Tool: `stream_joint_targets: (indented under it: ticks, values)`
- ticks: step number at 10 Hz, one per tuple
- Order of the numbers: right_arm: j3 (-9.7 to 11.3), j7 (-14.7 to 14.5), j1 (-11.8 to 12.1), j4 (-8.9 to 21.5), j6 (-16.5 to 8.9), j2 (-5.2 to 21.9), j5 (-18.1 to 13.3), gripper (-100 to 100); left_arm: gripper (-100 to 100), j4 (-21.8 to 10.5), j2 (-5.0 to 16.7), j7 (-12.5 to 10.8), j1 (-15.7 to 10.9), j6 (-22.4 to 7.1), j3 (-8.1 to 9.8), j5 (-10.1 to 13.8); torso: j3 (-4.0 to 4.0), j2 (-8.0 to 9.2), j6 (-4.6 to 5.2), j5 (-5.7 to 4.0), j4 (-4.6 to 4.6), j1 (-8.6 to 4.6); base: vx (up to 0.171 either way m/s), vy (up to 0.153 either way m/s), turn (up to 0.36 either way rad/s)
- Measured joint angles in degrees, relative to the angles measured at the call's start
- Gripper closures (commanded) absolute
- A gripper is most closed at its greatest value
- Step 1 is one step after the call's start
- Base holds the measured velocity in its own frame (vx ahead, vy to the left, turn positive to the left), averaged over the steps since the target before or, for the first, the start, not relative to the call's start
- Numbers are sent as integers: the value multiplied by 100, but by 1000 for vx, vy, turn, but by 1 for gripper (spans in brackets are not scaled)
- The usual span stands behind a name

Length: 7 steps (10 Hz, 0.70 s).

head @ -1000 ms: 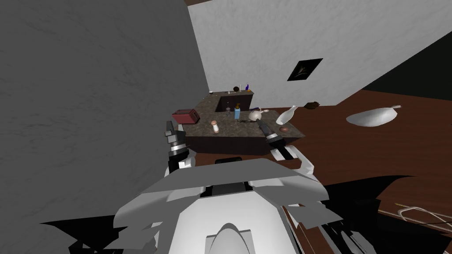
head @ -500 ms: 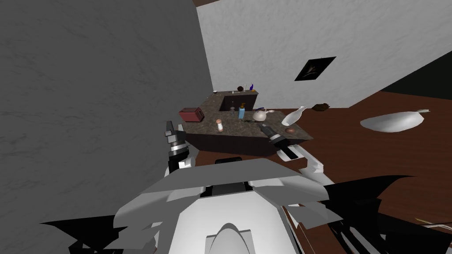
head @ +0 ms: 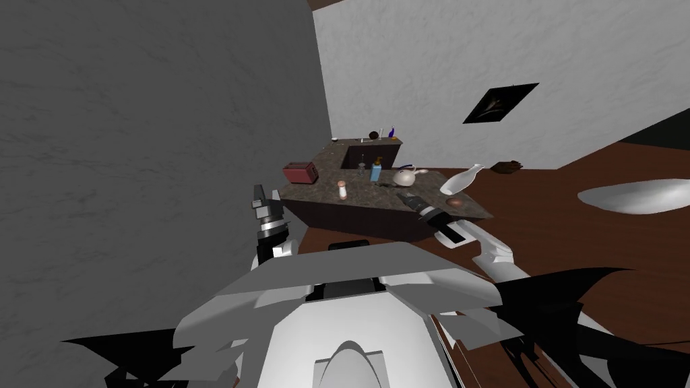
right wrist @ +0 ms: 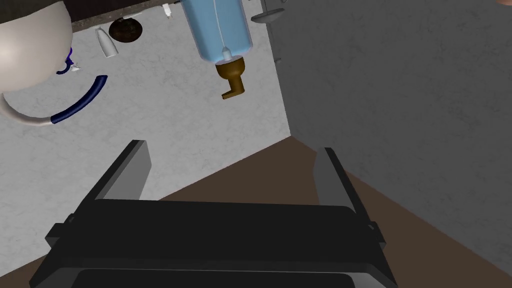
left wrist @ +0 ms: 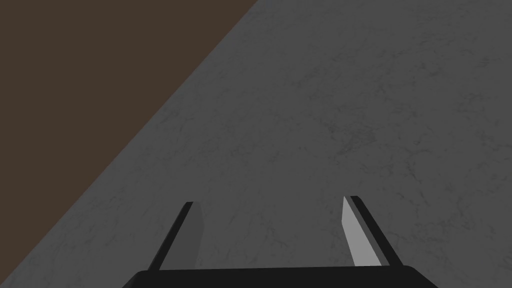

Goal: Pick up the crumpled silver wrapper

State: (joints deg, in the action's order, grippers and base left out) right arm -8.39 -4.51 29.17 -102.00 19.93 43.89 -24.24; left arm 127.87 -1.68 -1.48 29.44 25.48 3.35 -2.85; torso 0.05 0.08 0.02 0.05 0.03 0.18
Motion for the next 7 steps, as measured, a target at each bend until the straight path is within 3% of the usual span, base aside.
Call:
stream_joint_targets:
  ticks: [7]
  values:
    - [135,-288,-35,935,-31,1032,-544,-100,0,0,0,0,1,0,1,0,-7,-11,1,-3,-3,-10,11,44,118]
